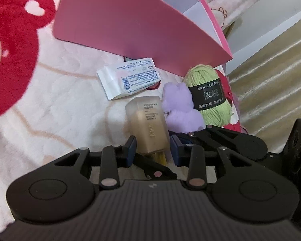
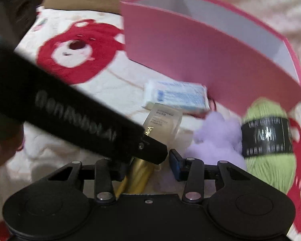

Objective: Organize objects
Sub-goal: 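Reach the left gripper to the gold-capped foundation bottle and close on it, then lift the foundation bottle with the left gripper over the pink box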

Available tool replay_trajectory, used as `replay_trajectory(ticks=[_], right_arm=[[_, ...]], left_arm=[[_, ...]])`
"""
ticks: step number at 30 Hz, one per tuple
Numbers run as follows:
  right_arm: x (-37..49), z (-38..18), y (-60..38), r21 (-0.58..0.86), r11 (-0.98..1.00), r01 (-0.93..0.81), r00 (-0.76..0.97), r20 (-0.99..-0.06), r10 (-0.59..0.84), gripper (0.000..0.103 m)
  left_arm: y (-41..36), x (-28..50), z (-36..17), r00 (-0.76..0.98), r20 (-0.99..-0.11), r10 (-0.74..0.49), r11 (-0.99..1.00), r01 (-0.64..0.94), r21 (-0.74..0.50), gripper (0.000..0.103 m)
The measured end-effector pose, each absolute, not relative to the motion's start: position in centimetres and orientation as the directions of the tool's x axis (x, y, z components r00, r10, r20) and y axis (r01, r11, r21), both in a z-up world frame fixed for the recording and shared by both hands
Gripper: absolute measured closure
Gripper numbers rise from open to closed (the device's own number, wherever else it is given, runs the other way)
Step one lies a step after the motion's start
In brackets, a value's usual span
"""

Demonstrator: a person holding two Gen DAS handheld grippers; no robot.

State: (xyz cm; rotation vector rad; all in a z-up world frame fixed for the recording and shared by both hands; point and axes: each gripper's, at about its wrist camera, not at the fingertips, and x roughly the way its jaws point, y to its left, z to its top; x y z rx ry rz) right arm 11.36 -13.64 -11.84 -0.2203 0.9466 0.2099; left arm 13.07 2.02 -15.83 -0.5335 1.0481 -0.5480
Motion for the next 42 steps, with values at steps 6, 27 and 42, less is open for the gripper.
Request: replay_trajectory(ticks=[6, 27, 42], right_arm=[[12.1, -12.5, -14.6, 0.073, 0.974, -0.212, 0.516, -0.839, 0.175, 0.057], [10.9, -10.6, -15.4, 0.248, 0.968, -0.03, 0.48, -0.846, 0.231, 0.06], [9.4, 0.7, -14.0, 0.135, 0.978, -0.159, 0.573, -0.794, 0.203, 0.06]], left_arm=[[3.0, 12.4, -15.8, 0.425, -0.674, -0.604, 0.773, 0.106, -0.625, 0.069], [2.8, 11.4, -14.9, 0.369, -0.698, -0.614, 0.765, 0.061, -0.641, 0.067], [3.4, 10.9, -2.3, 0.377, -0.695, -0.612, 0.78, 0.148, -0.608, 0.067]])
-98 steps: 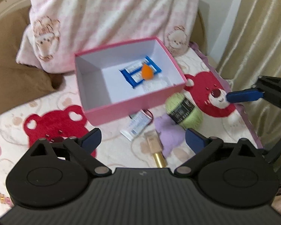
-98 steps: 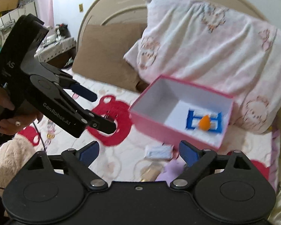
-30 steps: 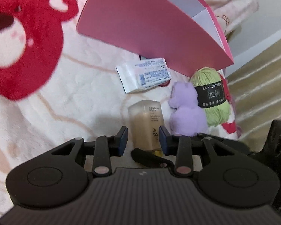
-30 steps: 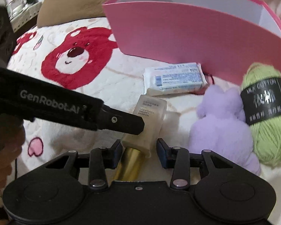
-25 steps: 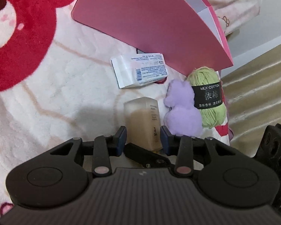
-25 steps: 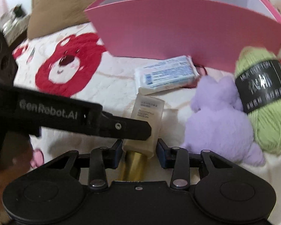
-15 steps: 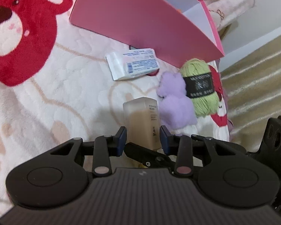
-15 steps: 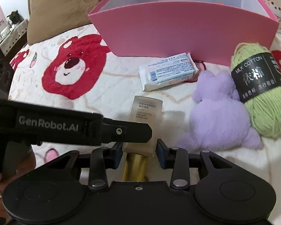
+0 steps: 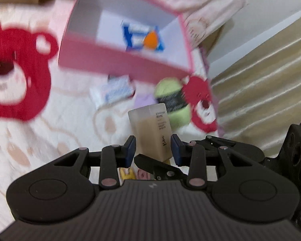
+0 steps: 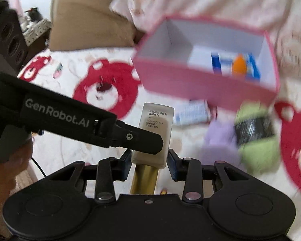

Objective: Organize objects
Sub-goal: 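Lift the foundation bottle with the left gripper over the pink box, then lower the bottle into the pink box and open the left gripper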

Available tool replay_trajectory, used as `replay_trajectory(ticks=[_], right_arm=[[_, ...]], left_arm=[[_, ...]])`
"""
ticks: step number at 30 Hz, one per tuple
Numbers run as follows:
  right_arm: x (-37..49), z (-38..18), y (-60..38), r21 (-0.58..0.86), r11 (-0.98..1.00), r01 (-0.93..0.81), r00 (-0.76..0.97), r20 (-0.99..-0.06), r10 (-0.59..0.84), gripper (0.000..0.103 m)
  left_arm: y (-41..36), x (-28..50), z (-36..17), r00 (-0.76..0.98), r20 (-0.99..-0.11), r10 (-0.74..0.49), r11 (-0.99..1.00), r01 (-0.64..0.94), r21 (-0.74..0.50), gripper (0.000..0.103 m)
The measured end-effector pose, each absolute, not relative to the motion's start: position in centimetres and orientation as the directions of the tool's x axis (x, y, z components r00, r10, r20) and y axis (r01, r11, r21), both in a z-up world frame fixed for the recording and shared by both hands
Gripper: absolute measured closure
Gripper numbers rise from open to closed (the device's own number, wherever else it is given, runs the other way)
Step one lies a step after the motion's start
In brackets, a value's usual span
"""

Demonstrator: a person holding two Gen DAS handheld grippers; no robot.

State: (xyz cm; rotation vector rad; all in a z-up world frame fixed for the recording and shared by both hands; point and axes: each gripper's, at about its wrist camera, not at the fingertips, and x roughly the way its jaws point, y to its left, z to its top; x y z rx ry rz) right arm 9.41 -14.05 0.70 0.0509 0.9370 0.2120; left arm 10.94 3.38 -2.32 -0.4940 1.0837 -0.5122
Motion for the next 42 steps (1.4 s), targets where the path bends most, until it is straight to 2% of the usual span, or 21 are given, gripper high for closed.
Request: replay_trajectory(ticks=[5, 9, 12, 16, 24, 28, 30, 31, 37, 40, 42], right_arm=[[11.9, 5.4, -14.4, 0.087, 0.978, -0.19, 0.657, -0.729, 0.193, 0.06], [15.6, 7.2, -15.8, 0.1, 0.983, -0.151, 0.661, -0.73, 0.176, 0.061], [18.6, 7.1, -17.4, 0.091, 0.985, -0.144, 0.67, -0.724, 0.165, 0.063], [23.6, 5.6, -19.2, 0.113, 0.984, -0.137, 0.628, -0.759, 0.174, 0.063], [30.6, 0.2, -22.0, 0.186, 0.978, -0.09, 0.591, -0.781, 0.203, 0.063], [32.9, -2.4, -22.7, 0.18, 0.983, -0.041, 0.57, -0.804, 0.171, 0.063], [33.8, -3.3, -22.9, 0.171, 0.984, -0.041, 0.558, -0.813, 0.165, 0.067], [34.1, -3.6, -22.9, 0.179, 0.983, -0.044, 0.549, -0.817, 0.173, 0.074], [34.5, -4.2, -22.4, 0.143, 0.987, -0.072, 0.536, -0.829, 0.159, 0.078], [34.6, -4.8, -22.1, 0.11, 0.992, -0.068, 0.532, -0.837, 0.129, 0.09], [34.7, -5.1, -22.4, 0.106, 0.994, -0.037, 0.528, -0.842, 0.11, 0.09]], left_arm=[[3.4, 12.9, 3.1, 0.464, -0.67, -0.579, 0.805, 0.196, -0.56, 0.067], [2.9, 16.4, 4.6, 0.501, -0.658, -0.562, 0.816, 0.205, -0.541, 0.068], [3.3, 19.6, 3.4, 0.527, -0.63, -0.57, 0.791, 0.145, -0.595, 0.068], [2.9, 24.3, 1.3, 0.527, -0.648, -0.549, 0.791, 0.079, -0.606, 0.068], [1.5, 31.8, -3.2, 0.506, -0.715, -0.482, 0.832, 0.008, -0.555, 0.067], [1.0, 34.6, -6.1, 0.487, -0.725, -0.487, 0.825, -0.017, -0.566, 0.07], [0.8, 35.5, -7.1, 0.483, -0.724, -0.493, 0.82, -0.022, -0.573, 0.069], [0.9, 35.8, -7.6, 0.486, -0.72, -0.495, 0.814, -0.031, -0.581, 0.071], [1.8, 36.2, -8.9, 0.465, -0.702, -0.54, 0.769, -0.065, -0.635, 0.072], [1.7, 35.9, -8.9, 0.468, -0.706, -0.532, 0.776, -0.064, -0.628, 0.072], [2.1, 35.6, -8.9, 0.477, -0.693, -0.54, 0.757, -0.083, -0.648, 0.072]])
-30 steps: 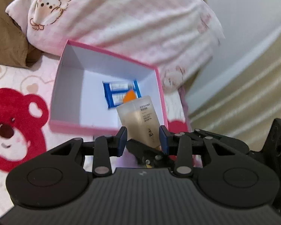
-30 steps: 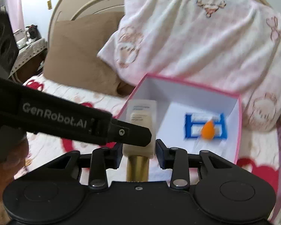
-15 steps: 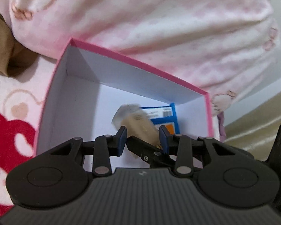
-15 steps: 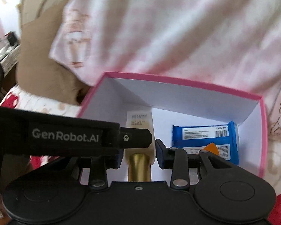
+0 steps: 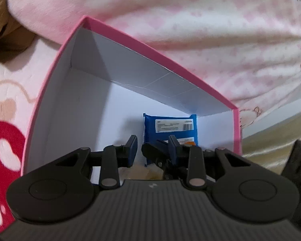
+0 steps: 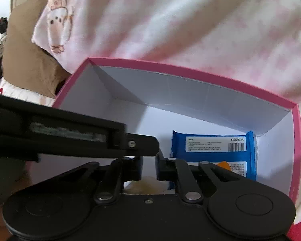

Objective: Organize objects
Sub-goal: 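Lower the bottle into the pink box and open the left gripper, then move the open left gripper to the green yarn ball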

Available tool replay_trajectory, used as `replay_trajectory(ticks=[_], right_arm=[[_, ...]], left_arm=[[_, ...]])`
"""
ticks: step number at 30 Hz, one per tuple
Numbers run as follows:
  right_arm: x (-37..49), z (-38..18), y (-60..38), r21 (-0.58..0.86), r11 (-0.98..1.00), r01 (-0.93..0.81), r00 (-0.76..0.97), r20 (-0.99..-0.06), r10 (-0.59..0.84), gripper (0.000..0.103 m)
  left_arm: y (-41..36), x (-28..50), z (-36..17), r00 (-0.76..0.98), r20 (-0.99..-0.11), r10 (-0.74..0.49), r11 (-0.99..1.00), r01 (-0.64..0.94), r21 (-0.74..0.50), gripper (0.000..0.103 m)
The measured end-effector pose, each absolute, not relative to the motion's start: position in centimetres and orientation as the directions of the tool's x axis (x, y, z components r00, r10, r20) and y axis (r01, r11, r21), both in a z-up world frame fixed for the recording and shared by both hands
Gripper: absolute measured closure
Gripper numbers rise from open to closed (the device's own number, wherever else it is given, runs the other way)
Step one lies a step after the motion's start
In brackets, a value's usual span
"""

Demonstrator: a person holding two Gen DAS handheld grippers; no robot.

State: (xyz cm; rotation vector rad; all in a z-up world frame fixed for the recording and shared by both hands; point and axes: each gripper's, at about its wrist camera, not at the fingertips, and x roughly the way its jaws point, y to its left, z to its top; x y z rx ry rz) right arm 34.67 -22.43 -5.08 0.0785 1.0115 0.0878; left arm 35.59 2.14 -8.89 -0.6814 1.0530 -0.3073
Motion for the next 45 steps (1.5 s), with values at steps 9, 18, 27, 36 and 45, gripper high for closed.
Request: replay_trajectory(ticks=[9, 18, 27, 36, 45], right_arm=[[31.6, -1.9, -24.7, 0.182, 0.983, -0.025, 0.577, -0.801, 0.162, 0.079], [25.1, -1.0, -25.1, 0.189, 0.97, -0.152, 0.601, -0.761, 0.243, 0.073], [20.9, 1.6, -24.0, 0.172, 0.964, -0.202, 0.626, -0.735, 0.262, 0.064], [14.0, 6.8, -22.2, 0.057, 0.958, -0.28, 0.629, -0.744, 0.228, 0.037], [7.5, 7.4, -22.7, 0.017, 0.952, -0.306, 0.6, -0.773, 0.206, 0.018]], left_arm=[[3.9, 33.2, -6.2, 0.503, -0.699, -0.508, 0.803, -0.016, -0.595, 0.07], [2.7, 29.5, -4.6, 0.448, -0.715, -0.536, 0.836, 0.161, -0.525, 0.062], [0.4, 25.2, -2.0, 0.433, -0.78, -0.452, 0.892, 0.238, -0.384, 0.053], [-0.8, 18.7, 3.9, 0.422, -0.816, -0.395, 0.909, 0.306, -0.282, 0.03], [-2.8, 13.0, 4.9, 0.385, -0.831, -0.403, 0.891, 0.371, -0.26, 0.016]])
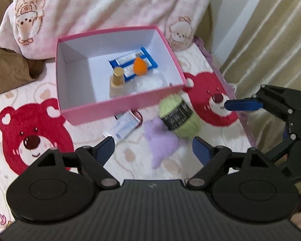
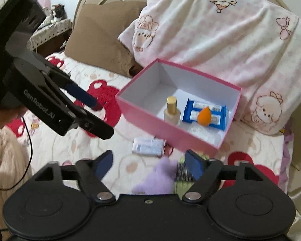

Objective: Organize objects
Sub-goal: 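Move the open left gripper to the green yarn ball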

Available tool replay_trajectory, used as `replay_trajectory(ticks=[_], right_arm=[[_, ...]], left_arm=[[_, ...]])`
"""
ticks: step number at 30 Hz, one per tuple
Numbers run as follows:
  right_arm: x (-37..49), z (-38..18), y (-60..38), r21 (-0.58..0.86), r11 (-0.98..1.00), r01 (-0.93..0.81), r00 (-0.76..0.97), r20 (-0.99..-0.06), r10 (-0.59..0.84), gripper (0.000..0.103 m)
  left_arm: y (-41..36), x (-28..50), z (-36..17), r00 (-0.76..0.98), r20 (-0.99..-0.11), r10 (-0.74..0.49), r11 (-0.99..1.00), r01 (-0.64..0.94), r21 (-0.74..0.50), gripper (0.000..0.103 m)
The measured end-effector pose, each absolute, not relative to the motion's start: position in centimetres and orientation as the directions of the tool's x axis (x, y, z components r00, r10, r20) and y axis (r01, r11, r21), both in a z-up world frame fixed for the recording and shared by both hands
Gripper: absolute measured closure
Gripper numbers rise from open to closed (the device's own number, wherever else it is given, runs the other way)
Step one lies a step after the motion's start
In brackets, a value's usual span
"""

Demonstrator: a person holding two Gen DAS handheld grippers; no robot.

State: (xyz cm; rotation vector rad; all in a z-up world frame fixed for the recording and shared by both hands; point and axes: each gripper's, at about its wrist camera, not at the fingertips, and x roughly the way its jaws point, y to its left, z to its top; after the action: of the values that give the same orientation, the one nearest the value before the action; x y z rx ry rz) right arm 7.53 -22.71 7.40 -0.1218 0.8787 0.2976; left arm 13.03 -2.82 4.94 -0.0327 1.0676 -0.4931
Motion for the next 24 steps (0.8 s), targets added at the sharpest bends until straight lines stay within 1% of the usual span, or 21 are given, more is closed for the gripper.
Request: replay_trajectory(ticks=[4, 5, 8, 11, 15, 21, 24], right_arm=[[5.4, 7.0, -22.9, -0.018, 0.949, -0.316, 0.579, -0.796, 0.178, 0.016], [4.9, 6.9, -23.0, -0.022, 0.947, -0.321, 0.574, -0.8, 0.176, 0.016], [3.6, 6.6, -23.5, -0.039, 0.942, -0.333, 0.57, -0.805, 0.168, 0.014], [2.9, 5.9, -24.1, -0.05, 0.941, -0.335, 0.583, -0.795, 0.165, 0.013], [3.3, 4.0, -25.6, -0.051, 0.949, -0.312, 0.614, -0.773, 0.16, 0.013], [5.1, -0.2, -27.3, -0.17, 0.942, -0.289, 0.694, -0.715, 0.084, 0.013], [6.6, -2.4, -28.3, -0.181, 0.944, -0.276, 0.701, -0.71, 0.068, 0.013]], left_arm=[[-3.6, 11.1, 4.3, 0.359, -0.835, -0.417, 0.884, 0.373, -0.281, 0.01], [-3.8, 10.6, 4.1, 0.348, -0.837, -0.422, 0.881, 0.376, -0.287, 0.007], [-4.7, 9.5, 3.3, 0.337, -0.848, -0.41, 0.884, 0.375, -0.278, 0.002], [-5.7, 9.0, 2.1, 0.332, -0.856, -0.397, 0.892, 0.36, -0.274, 0.002], [-6.9, 9.8, -0.2, 0.337, -0.839, -0.428, 0.888, 0.327, -0.322, 0.003], [-9.1, 12.5, -3.7, 0.411, -0.807, -0.425, 0.902, 0.265, -0.34, 0.004], [-10.0, 14.0, -5.3, 0.457, -0.771, -0.443, 0.895, 0.268, -0.356, 0.005]])
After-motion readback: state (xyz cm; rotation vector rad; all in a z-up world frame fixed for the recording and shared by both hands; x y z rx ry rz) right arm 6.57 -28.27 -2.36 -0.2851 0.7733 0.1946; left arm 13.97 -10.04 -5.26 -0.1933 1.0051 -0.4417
